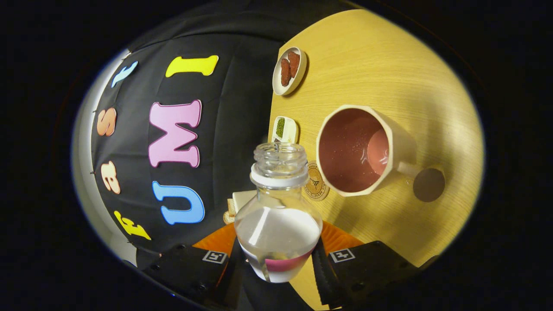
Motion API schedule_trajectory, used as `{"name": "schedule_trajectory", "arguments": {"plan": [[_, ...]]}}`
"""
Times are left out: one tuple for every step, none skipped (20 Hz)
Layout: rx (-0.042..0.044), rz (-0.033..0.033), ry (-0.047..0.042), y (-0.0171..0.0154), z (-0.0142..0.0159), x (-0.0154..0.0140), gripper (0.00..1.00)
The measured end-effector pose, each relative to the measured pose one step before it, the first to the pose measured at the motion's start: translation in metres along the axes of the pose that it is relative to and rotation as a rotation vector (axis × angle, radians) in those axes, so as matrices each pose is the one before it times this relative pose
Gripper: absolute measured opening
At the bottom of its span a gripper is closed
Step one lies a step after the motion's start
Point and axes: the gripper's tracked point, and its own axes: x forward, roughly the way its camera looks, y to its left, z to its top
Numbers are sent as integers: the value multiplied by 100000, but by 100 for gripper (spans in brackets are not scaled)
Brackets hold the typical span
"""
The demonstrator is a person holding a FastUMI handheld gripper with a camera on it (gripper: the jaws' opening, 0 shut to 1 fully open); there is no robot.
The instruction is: Take the bottle from table, then pour the juice into the cup, finally place the bottle on the coaster
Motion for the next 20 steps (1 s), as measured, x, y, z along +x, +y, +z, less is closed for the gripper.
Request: {"name": "schedule_trajectory", "arguments": {"plan": [[3068,-356,-892,-244,245,106,71],[2628,-815,-1200,-257,200,88,71],[2597,-897,-63,-257,26,200,71],[2500,-508,354,-147,-303,-40,71],[2322,-348,465,34,-236,-40,71],[2198,-213,621,-92,-162,45,71],[2336,56,485,21,-86,110,71],[2419,-62,361,132,-90,133,71],[2558,-209,-114,2,-17,3,71],[2578,-106,-299,-25,330,373,71],[2119,-384,-466,238,136,-62,71],[784,-360,-590,17,128,205,71],[1117,-96,-110,201,180,-3,71],[1897,130,476,177,93,49,71],[2162,98,426,155,3,84,71],[1859,12,314,111,32,172,71],[1719,-6,422,93,-104,-49,71],[1472,-5,342,132,-77,-18,71],[1438,-316,155,75,44,145,71],[1773,-110,72,41,-4,80,71]]}}
